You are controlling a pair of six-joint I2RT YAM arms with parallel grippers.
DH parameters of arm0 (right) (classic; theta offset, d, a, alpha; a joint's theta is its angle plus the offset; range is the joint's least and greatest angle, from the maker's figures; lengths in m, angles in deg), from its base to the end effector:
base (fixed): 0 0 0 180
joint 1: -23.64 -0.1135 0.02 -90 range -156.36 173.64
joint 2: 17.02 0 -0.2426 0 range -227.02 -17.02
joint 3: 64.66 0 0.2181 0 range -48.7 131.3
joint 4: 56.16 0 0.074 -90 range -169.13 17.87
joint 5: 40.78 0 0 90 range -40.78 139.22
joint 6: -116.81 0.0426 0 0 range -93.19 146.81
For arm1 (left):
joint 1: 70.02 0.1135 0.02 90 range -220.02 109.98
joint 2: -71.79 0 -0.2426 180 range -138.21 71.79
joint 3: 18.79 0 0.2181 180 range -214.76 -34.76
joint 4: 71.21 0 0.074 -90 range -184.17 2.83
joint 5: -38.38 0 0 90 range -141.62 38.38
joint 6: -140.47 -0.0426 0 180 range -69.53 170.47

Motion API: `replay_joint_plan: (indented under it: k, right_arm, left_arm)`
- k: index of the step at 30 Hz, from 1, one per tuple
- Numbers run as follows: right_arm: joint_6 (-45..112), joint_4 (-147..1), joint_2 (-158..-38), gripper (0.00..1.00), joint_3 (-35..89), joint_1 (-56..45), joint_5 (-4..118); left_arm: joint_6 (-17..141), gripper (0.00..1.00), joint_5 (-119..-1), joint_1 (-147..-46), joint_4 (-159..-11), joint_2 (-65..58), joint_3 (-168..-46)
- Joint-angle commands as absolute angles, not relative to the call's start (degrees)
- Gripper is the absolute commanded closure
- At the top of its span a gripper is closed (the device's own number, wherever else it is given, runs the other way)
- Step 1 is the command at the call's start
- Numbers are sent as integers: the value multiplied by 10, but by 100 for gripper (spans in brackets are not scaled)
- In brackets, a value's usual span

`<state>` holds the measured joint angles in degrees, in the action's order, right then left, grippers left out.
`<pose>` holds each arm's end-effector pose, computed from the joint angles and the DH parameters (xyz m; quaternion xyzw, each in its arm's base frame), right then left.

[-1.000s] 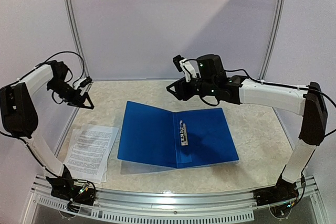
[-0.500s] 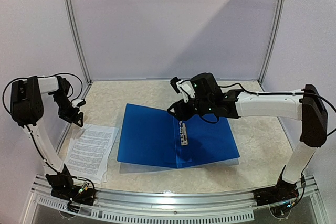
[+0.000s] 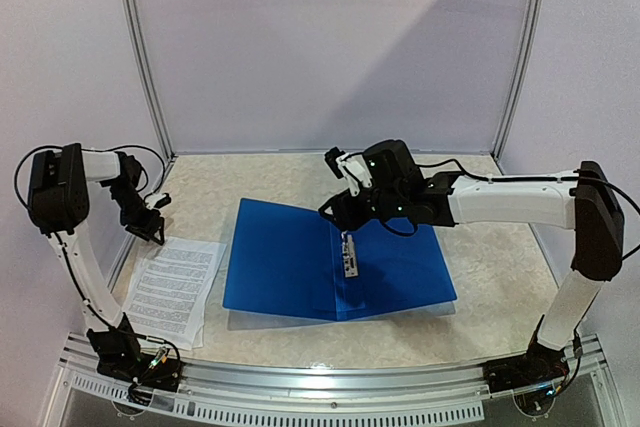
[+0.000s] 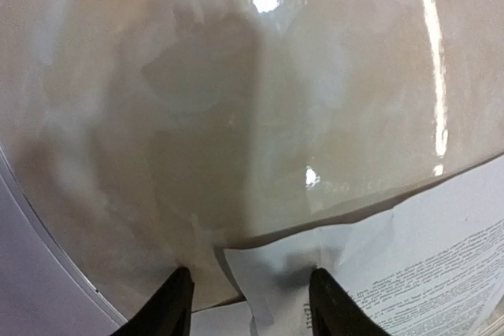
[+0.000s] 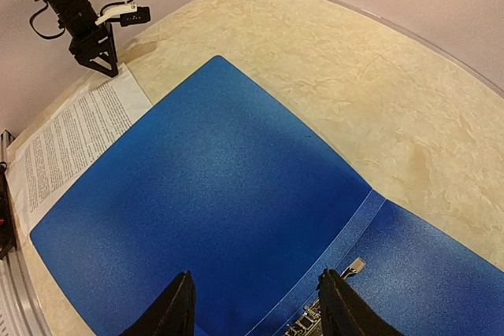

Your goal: Put the files into the folder

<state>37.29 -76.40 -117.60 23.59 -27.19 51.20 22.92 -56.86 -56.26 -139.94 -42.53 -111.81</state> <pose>0.2363 0.2923 0.2426 -0.3102 0.8202 0.2580 0.4055 0.3147 0.0731 0.1389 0.1199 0.9917 -0.0429 0.0159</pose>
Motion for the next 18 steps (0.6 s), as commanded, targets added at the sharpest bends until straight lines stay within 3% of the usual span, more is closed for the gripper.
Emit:
replay_joint_plan:
  k: [1,10,12,18]
  right_arm:
    - [375,-771,-1176,46,243,-271,501]
    - [371,-779,-1177,46,244,-271,495]
    - [371,-779,-1177,46,243,-271,495]
    - [370,-782,-1178,46,245,-271,479]
  left_arm:
    - [227,55,-575,-587,-1392,-432,-1088]
    - [225,88,-605,-595,-1416,-429,-1086]
    - [226,100,-609,-596,-1416,-424,-1083]
    - [225,100,-604,-596,-1427,-373,-1088]
